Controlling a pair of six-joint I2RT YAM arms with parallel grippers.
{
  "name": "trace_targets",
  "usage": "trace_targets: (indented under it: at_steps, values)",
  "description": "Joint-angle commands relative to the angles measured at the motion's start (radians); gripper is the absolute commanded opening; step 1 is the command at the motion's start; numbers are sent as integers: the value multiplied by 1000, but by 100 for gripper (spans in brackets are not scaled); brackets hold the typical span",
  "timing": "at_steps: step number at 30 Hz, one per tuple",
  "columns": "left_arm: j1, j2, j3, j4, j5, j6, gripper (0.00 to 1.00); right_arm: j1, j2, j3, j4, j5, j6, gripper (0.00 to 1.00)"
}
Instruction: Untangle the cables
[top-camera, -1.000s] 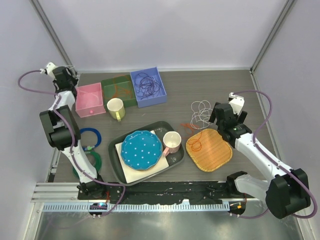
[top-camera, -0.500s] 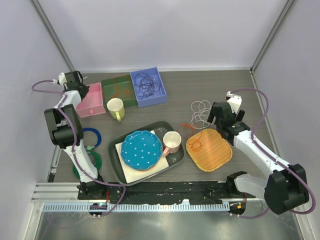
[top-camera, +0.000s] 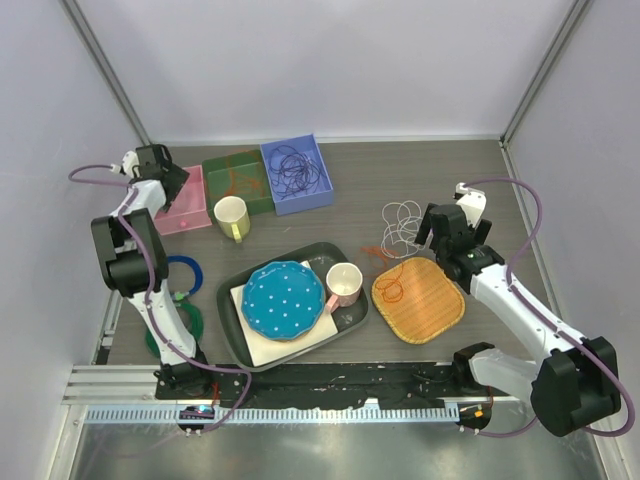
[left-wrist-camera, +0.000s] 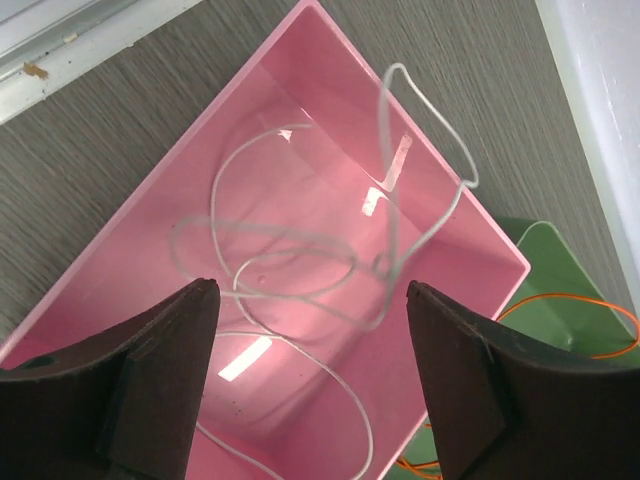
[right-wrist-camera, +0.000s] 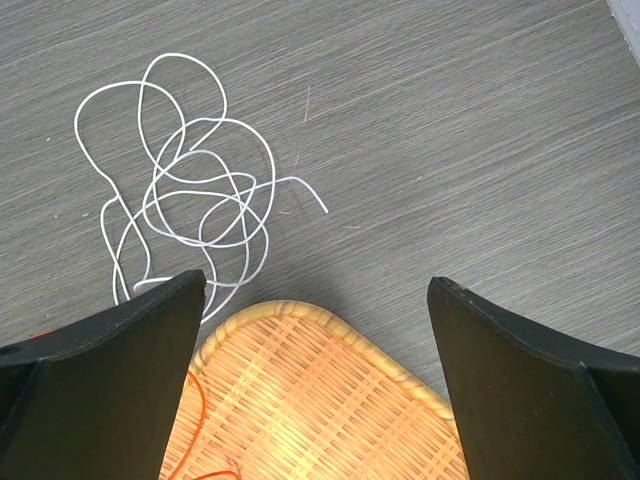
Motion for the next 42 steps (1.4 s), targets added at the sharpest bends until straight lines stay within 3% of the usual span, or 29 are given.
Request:
trace_targets:
  at_steps: [1, 10, 17, 22, 29, 35, 42]
  values:
    - [-20, -95, -12, 7, -56, 15, 83, -1, -30, 36, 3, 6, 8, 99]
    - [-47, -248, -78, 2, -74, 26, 100, -1, -68, 28, -8, -8, 13, 99]
    - [-70, -327, -78, -71, -58, 47, 100, -1, -99, 22, -10, -22, 13, 99]
    - [-72, -304, -72, -22, -58, 92, 100, -1, -126, 16, -11, -26, 13, 99]
    - [-72, -63, 137, -51, 42, 264, 78, -1, -128, 14, -11, -20, 11, 99]
    - [-70, 12, 138, 70, 77, 397, 73, -3, -114, 16, -11, -8, 11, 99]
    - [-32, 83, 155, 168, 153, 429, 60, -3, -90, 21, -16, 4, 10, 99]
